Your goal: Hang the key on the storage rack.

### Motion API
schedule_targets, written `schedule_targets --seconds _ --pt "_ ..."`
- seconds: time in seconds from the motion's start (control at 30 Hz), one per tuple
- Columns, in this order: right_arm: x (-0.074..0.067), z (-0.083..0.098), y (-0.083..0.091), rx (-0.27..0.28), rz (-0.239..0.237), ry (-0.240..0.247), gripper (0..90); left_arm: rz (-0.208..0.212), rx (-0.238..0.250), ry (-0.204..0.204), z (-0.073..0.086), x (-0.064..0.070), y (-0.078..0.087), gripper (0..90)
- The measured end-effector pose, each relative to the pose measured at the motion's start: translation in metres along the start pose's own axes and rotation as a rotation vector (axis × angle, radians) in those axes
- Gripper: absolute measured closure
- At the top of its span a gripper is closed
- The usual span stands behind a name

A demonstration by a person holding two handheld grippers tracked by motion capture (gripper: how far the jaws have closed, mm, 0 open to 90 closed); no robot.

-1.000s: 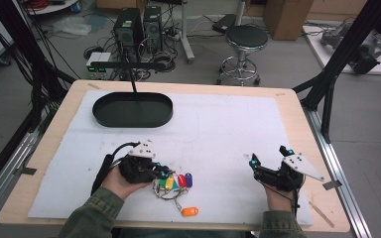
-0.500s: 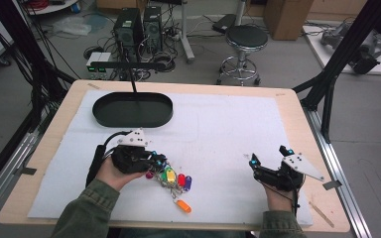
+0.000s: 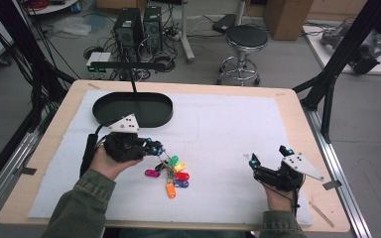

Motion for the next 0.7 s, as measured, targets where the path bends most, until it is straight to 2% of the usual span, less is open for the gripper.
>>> schedule_targets --seconds 0.23,0.3,0.7 --pt "0.000 0.000 0.000 -0.003 -0.002 -0.004 0.6 -0.014 0.012 -0.004 -0.014 -0.011 0.010 84.1" --pt "-0.001 0.000 0.000 -0.002 -0.002 -0.002 0.6 -0.011 0.031 0.000 -0.020 -0.014 0.014 84.1" --pt "0.000 0.000 -0.001 -0.001 -0.004 0.001 0.6 -0.023 0.069 0.022 -0.038 -0.028 0.024 84.1"
Point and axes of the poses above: each handheld gripper's, and its own axes: y roughly backward along the jaws, z roughly out of its underside, x roughly to its right, the point moved 8 cm from there along -y, roughly forward along the jaws, and after that the axes turned 1 degree about x, right-handed, at the moved point
